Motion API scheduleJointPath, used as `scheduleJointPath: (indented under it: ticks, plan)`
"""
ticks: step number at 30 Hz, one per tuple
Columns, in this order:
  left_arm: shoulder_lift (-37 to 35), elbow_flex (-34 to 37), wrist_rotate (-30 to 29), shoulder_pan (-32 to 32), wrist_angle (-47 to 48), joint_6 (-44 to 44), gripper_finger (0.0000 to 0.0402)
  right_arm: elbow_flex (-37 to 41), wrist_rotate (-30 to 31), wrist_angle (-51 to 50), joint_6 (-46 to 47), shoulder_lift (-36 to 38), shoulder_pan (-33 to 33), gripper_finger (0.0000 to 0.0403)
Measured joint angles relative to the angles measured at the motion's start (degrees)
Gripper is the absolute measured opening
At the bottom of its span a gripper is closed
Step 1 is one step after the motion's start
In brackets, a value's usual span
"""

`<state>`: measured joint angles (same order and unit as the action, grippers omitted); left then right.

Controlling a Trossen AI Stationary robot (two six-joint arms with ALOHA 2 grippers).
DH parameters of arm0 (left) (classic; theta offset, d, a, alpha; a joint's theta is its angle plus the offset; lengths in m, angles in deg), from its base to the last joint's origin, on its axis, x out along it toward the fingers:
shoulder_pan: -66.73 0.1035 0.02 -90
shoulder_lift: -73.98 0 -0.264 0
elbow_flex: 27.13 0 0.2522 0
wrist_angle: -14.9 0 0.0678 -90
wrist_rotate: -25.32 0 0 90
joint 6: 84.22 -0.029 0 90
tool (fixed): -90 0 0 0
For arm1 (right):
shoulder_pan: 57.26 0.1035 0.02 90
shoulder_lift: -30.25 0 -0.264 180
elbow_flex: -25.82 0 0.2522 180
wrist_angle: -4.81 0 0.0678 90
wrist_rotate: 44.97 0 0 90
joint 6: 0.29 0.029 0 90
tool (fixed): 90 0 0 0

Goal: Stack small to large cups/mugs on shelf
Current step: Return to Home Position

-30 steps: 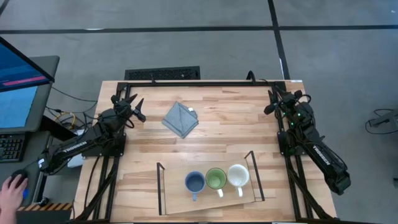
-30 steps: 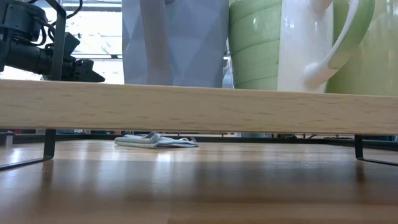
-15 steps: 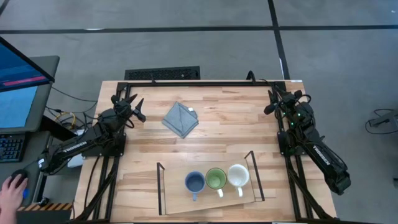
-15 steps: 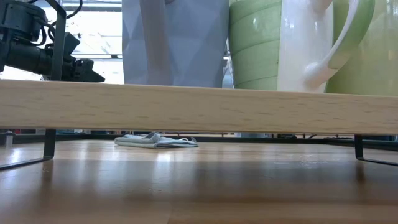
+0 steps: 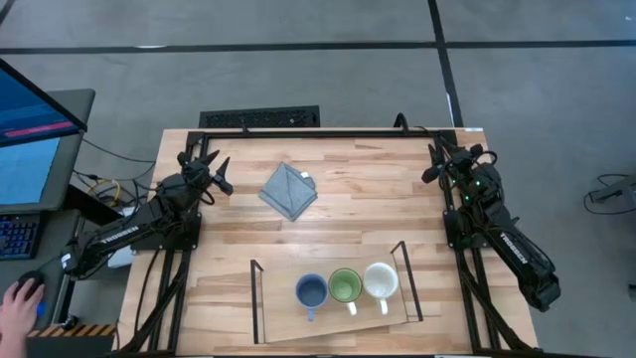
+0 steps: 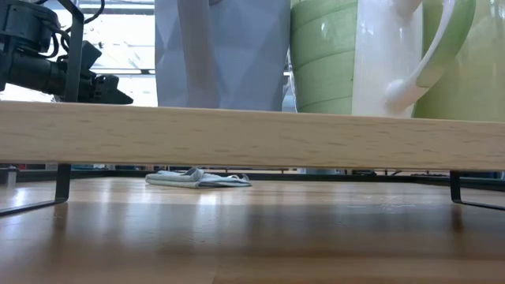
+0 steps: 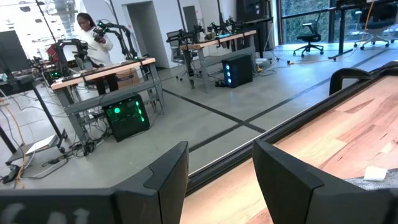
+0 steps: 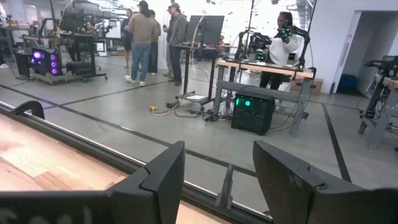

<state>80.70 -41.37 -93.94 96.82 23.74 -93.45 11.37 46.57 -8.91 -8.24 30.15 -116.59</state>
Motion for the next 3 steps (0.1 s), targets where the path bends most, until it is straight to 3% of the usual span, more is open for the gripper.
scheduleJointPath:
  ticks: [3]
  plan:
    - [-0.02, -0.01, -0.01, 0.00, -0.02, 0.00, 0.0171, 0.00, 0.00, -0.01, 0.00, 0.00, 0.01, 0.0212]
